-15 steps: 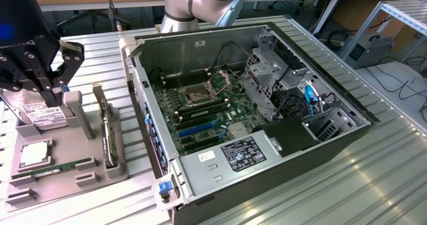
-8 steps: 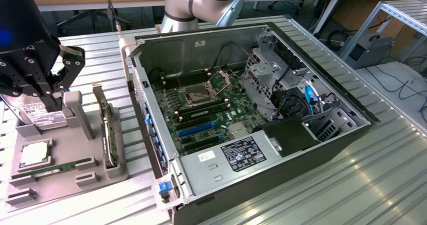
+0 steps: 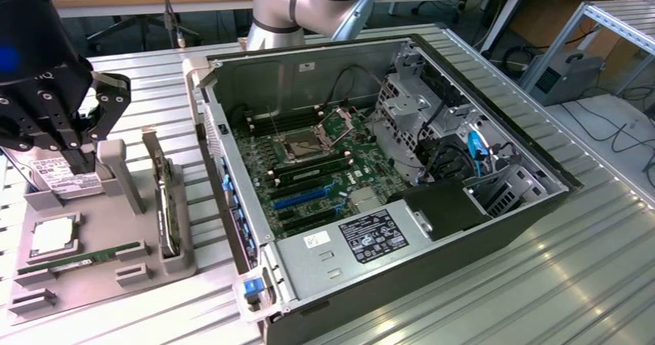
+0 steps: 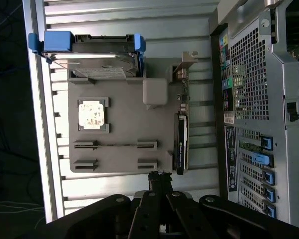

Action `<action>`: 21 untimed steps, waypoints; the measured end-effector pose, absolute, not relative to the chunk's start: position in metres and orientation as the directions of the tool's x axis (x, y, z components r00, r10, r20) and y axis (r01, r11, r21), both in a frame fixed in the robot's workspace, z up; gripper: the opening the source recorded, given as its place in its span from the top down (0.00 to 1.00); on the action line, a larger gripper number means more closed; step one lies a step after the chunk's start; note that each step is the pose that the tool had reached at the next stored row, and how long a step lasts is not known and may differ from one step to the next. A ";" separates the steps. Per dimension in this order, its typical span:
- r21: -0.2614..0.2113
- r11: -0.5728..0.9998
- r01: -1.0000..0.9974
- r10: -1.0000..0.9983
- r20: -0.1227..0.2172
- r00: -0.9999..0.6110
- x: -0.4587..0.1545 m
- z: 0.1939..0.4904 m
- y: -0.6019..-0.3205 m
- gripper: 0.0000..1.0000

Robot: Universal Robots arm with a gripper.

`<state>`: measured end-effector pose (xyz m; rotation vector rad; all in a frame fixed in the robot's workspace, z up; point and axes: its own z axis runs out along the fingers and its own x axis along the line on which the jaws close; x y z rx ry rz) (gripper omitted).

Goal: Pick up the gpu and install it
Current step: 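Reach for the gpu, then pick up the gpu and move the gpu toward the slot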

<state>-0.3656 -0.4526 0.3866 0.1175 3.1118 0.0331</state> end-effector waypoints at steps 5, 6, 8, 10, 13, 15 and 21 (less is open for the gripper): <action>0.022 0.997 0.075 0.076 -0.027 -0.997 -0.366 0.387 -0.453 0.89; 0.022 0.997 0.075 0.076 -0.027 -0.997 -0.366 0.387 -0.453 0.89; 0.022 0.997 0.075 0.076 -0.027 -0.997 -0.366 0.387 -0.453 0.89; 0.022 0.997 0.075 0.076 -0.027 -0.997 -0.366 0.387 -0.453 0.89; 0.022 0.997 0.075 0.076 -0.027 -0.997 -0.366 0.387 -0.453 0.71; 0.022 0.997 0.075 0.076 -0.027 -0.997 -0.366 0.387 -0.453 0.58; 0.022 0.997 0.075 0.076 -0.027 -0.997 -0.366 0.386 -0.453 0.52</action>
